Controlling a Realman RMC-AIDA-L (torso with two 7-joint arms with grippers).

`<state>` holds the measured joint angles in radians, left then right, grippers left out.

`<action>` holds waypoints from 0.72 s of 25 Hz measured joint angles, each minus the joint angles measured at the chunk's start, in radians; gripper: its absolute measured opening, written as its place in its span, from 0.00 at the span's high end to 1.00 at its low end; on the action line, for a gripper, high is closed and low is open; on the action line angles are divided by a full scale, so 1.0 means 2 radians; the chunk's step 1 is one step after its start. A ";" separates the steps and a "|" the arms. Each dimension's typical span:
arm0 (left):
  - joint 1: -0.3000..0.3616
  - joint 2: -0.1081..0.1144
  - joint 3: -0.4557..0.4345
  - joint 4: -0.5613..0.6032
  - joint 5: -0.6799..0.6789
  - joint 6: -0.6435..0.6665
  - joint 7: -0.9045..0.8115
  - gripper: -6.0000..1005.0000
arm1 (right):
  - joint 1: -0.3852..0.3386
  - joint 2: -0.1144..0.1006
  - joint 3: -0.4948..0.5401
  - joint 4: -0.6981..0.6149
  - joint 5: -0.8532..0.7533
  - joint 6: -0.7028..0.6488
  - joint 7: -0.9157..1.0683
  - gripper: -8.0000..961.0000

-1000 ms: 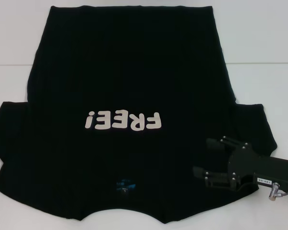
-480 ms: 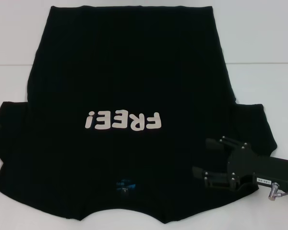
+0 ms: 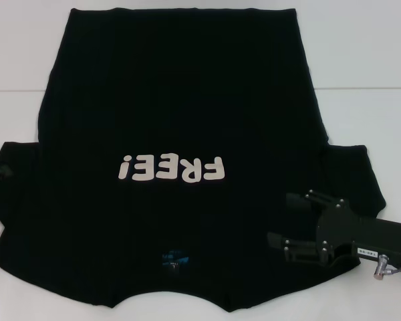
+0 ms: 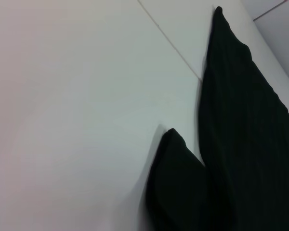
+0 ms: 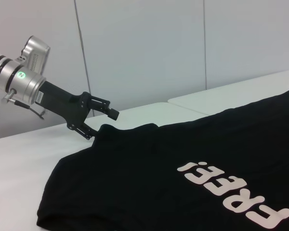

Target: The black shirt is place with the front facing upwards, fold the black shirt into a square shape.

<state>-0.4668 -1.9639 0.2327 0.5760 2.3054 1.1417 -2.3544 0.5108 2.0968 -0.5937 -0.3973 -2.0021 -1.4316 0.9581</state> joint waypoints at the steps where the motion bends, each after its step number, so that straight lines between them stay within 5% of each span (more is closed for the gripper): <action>1: 0.000 0.000 0.001 0.000 0.000 -0.002 0.000 0.09 | 0.000 0.000 0.000 0.000 0.000 0.000 0.000 0.02; 7: -0.001 0.000 0.019 0.006 0.000 -0.008 0.000 0.09 | 0.002 0.000 0.000 -0.003 0.000 0.000 0.008 0.02; 18: -0.002 0.000 0.024 0.007 0.000 -0.017 0.008 0.50 | 0.003 0.000 0.000 -0.005 0.001 -0.001 0.013 0.02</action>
<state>-0.4698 -1.9639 0.2805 0.5906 2.3056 1.1077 -2.3382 0.5170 2.0959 -0.5937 -0.4081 -2.0004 -1.4343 0.9836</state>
